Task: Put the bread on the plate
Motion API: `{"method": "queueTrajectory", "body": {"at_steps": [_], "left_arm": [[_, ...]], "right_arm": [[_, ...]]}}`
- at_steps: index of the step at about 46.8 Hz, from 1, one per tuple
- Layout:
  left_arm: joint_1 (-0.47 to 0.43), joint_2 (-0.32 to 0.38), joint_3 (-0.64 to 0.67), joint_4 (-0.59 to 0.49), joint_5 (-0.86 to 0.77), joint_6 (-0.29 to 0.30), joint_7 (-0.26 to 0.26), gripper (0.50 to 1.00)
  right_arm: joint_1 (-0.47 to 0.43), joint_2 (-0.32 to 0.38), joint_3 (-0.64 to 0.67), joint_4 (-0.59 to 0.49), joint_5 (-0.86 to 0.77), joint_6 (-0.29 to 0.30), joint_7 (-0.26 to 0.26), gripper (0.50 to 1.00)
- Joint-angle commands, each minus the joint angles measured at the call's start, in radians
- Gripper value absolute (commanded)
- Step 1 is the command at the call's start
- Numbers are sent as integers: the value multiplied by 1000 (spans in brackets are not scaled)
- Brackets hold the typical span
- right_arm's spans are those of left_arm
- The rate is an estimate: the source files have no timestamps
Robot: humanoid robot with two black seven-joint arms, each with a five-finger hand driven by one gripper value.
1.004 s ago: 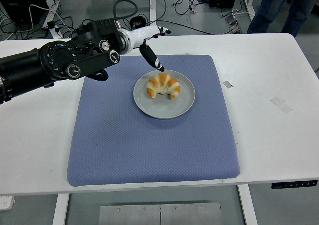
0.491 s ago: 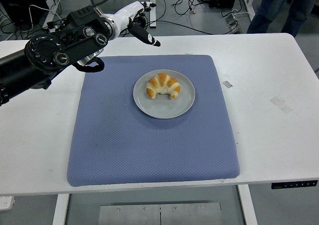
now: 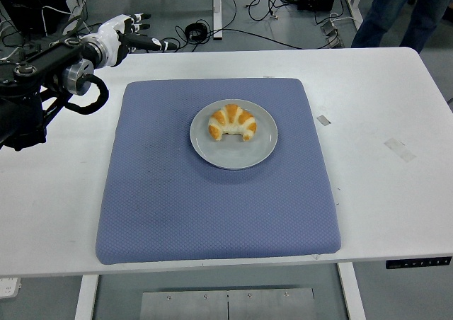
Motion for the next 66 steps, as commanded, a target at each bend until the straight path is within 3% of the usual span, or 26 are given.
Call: {"method": "queueTrajectory", "body": {"at_steps": [1, 8, 24, 38, 66], "left_arm": [[30, -8, -27, 31, -12, -3, -15, 992], [101, -13, -167, 42, -17, -41, -109, 990], [101, -61, -261, 172, -43, -139, -172, 990], [108, -74, -284, 197, -138, -156, -176, 990], [125, -122, -276, 198, -179, -167, -176, 992]], "right_arm": [[0, 0, 0, 0, 0, 0, 0, 1000], [0, 0, 0, 0, 0, 0, 0, 1000], [0, 0, 0, 0, 0, 0, 0, 1000], [0, 0, 0, 0, 0, 0, 0, 1000], [0, 0, 0, 0, 0, 0, 0, 1000]]}}
